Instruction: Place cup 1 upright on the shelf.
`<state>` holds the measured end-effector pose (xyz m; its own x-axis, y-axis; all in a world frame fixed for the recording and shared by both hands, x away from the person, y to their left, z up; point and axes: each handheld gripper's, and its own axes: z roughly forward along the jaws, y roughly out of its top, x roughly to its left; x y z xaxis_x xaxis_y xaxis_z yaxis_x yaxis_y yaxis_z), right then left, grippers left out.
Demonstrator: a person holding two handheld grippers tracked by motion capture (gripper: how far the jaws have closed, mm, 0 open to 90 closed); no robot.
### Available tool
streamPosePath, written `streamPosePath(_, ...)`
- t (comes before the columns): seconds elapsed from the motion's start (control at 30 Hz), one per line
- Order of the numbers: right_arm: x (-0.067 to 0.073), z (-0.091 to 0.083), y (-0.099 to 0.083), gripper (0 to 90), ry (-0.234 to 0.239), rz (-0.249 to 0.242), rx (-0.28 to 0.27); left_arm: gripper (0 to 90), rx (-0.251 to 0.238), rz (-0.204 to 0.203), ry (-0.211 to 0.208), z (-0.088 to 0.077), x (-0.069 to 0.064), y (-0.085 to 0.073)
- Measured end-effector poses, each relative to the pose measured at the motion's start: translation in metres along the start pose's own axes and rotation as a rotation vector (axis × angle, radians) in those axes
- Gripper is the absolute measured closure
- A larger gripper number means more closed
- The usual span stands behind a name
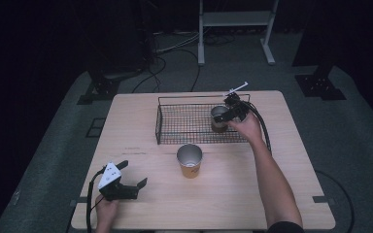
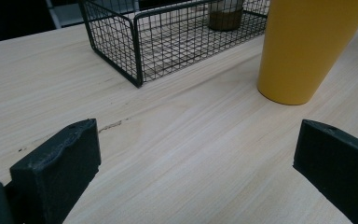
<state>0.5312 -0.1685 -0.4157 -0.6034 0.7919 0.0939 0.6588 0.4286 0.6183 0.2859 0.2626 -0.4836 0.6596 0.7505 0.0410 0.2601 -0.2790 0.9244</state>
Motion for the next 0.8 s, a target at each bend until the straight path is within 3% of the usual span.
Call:
streamPosePath(0.6, 0.003, -0.015, 0.003, 7.1, -0.003, 0.006, -0.053, 0.0, 0.0, 0.001, 0.0, 0.0, 0.0, 0.0)
streamPosePath(0.8, 0.003, -0.031, 0.001, 6.9, -0.002, 0.001, -0.097, 0.0, 0.001, 0.002, 0.001, 0.0, 0.0, 0.0)
